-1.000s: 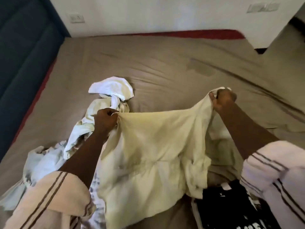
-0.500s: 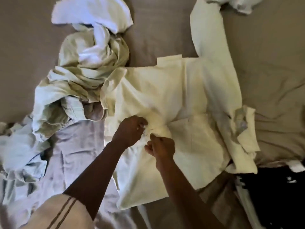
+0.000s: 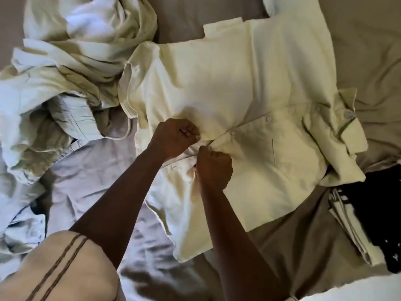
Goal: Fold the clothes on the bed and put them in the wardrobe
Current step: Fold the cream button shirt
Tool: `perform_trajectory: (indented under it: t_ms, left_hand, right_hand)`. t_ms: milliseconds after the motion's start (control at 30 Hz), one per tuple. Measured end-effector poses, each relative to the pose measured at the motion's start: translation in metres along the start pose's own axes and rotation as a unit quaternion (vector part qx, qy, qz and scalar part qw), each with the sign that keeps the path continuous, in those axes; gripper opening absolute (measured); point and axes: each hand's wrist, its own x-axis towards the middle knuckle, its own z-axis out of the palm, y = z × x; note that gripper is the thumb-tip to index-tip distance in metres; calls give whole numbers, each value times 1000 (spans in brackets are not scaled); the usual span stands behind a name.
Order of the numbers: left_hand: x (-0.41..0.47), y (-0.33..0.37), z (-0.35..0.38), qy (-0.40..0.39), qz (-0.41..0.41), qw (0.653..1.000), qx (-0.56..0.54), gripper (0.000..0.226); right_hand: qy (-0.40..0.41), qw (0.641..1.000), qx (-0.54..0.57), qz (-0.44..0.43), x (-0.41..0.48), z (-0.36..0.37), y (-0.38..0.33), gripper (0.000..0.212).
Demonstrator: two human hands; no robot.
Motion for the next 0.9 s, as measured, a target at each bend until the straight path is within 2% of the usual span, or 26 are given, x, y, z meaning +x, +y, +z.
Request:
perform_trajectory:
  t_ms: [100, 167, 267, 400, 600, 800, 900]
  left_hand:
    - [-12, 5, 0, 35, 7, 999, 12, 7]
    - [-23, 9, 2, 50, 30, 997, 47, 6]
    - [-39, 15, 9, 27, 53, 996, 60, 6]
    - [-48, 16, 18, -20, 66, 995, 75, 7]
    - [-52, 10, 32, 78, 79, 990, 84, 9]
    - [-57, 13, 37, 62, 72, 992, 81, 7]
    - [-54, 12, 36, 63, 57, 993, 80, 8]
  right_hand:
    - [-45, 987, 149, 39, -4, -6, 14, 29]
    - [-94, 958, 262, 76, -5, -12, 22, 14]
    - [-160, 925, 333, 89, -4, -23, 26, 6]
    - [-200, 910, 357, 66, 2, -26, 41, 15]
    - [-215, 907, 359, 47, 4, -29, 45, 19]
    - [-237, 900, 362, 40, 8, -28, 50, 25]
    - [-245, 895, 371, 46, 9, -31, 50, 15]
